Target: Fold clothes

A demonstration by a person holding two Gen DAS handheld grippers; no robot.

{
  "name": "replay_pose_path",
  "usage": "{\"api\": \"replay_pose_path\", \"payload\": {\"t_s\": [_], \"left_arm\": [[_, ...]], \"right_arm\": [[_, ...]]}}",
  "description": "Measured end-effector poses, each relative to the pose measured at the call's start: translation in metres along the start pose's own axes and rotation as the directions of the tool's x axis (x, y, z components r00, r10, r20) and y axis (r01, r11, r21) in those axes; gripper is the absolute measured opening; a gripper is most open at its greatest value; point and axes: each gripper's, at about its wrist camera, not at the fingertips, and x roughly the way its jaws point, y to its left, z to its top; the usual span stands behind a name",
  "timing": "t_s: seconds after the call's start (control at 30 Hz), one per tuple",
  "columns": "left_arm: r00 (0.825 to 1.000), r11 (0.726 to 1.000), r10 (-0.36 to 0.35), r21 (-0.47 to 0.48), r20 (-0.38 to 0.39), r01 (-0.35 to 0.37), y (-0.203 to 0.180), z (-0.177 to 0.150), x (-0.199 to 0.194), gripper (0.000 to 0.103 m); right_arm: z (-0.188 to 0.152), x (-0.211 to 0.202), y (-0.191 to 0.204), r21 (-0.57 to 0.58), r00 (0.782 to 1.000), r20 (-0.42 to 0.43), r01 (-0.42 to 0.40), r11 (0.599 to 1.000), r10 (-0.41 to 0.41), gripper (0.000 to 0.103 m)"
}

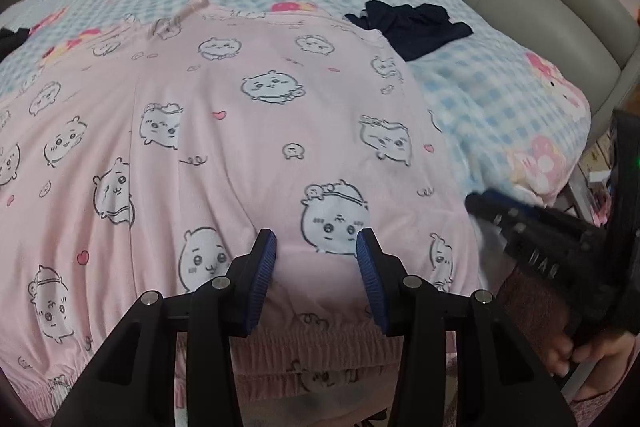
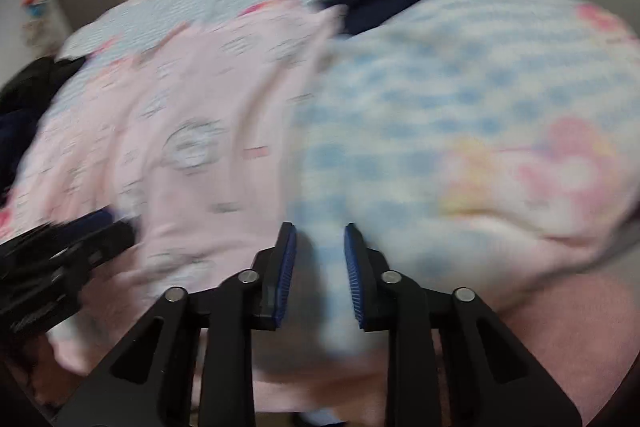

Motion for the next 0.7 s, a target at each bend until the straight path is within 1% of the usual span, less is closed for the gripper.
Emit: {"api": "replay_pose_path", "payload": {"t_s": [0.07, 0.1, 0.13, 0.17, 0.2, 0.3, 0.33, 0.37, 0.43, 0.47, 0.5, 0.53, 0.57, 0.63, 0.7], "left_arm": [[1.0, 1.0, 0.005, 0.01, -0.008, -0.005, -0.003, -0.001, 0.001, 0.044], [1.0, 1.0, 0.005, 0.018, -0.012, -0.005, -0.007, -0.002, 0.002, 0.044], [1.0, 1.0, 0.003, 0.027, -0.017, -0.003, -0.011, -0.002, 0.002, 0.045], [1.0, 0.999, 0.003, 0.032, -0.021, -0.002, -0.014, -0.003, 0.002, 0.045], [1.0, 0.999, 0.01, 0.045, -0.019, -0.01, -0.016, -0.003, 0.0, 0.045], [0.999, 0.994, 0.043, 0.096, 0.0, -0.043, -0.02, -0.003, -0.009, 0.046], [0.999, 0.995, 0.043, 0.089, 0.003, -0.043, -0.017, -0.001, -0.011, 0.047], [0.999, 0.997, 0.037, 0.071, 0.006, -0.038, -0.012, 0.002, -0.012, 0.047], [1.0, 0.999, 0.026, 0.035, 0.01, -0.026, -0.002, 0.009, -0.014, 0.047], [1.0, 1.0, 0.007, 0.007, -0.014, -0.007, 0.003, 0.009, -0.009, 0.048], [0.999, 1.0, 0.007, -0.006, -0.052, -0.007, 0.007, 0.005, -0.002, 0.048], [0.996, 1.0, 0.019, -0.009, -0.092, -0.02, 0.008, 0.0, 0.006, 0.048], [0.994, 0.999, 0.035, 0.009, -0.106, -0.034, 0.007, -0.006, 0.008, 0.049], [0.992, 0.996, 0.068, 0.066, -0.108, -0.061, 0.0, -0.018, 0.005, 0.051], [0.991, 0.994, 0.075, 0.091, -0.106, -0.066, -0.003, -0.023, -0.003, 0.051]], "right_arm": [[0.002, -0.015, -0.003, 0.026, 0.992, 0.077, -0.098, 0.995, 0.095, 0.021], [0.002, -0.023, 0.0, 0.006, 0.986, 0.114, -0.119, 0.993, 0.117, 0.022], [0.0, -0.027, 0.007, -0.028, 0.983, 0.133, -0.128, 0.991, 0.13, 0.024], [-0.001, -0.027, 0.014, -0.059, 0.981, 0.129, -0.136, 0.989, 0.143, 0.026], [-0.002, -0.023, 0.018, -0.074, 0.984, 0.11, -0.133, 0.988, 0.141, 0.026], [-0.001, 0.003, 0.018, -0.061, 0.997, -0.001, -0.08, 0.995, 0.08, 0.026], [-0.001, 0.012, 0.018, -0.058, 0.997, -0.038, -0.062, 0.996, 0.06, 0.026], [0.0, 0.015, 0.015, -0.041, 0.997, -0.05, -0.056, 0.998, 0.054, 0.026], [0.003, 0.0, 0.011, -0.028, 0.998, 0.031, -0.052, 0.998, 0.053, 0.026], [0.004, -0.007, 0.012, -0.037, 0.996, 0.069, -0.062, 0.997, 0.064, 0.028], [0.005, -0.012, 0.015, -0.053, 0.991, 0.095, -0.09, 0.995, 0.095, 0.028], [0.005, -0.014, 0.017, -0.063, 0.988, 0.105, -0.105, 0.992, 0.112, 0.03], [0.004, -0.012, 0.018, -0.065, 0.989, 0.097, -0.105, 0.992, 0.111, 0.031], [0.004, -0.009, 0.02, -0.069, 0.991, 0.081, -0.104, 0.992, 0.109, 0.031], [0.003, -0.005, 0.022, -0.074, 0.992, 0.065, -0.103, 0.992, 0.108, 0.031]]}}
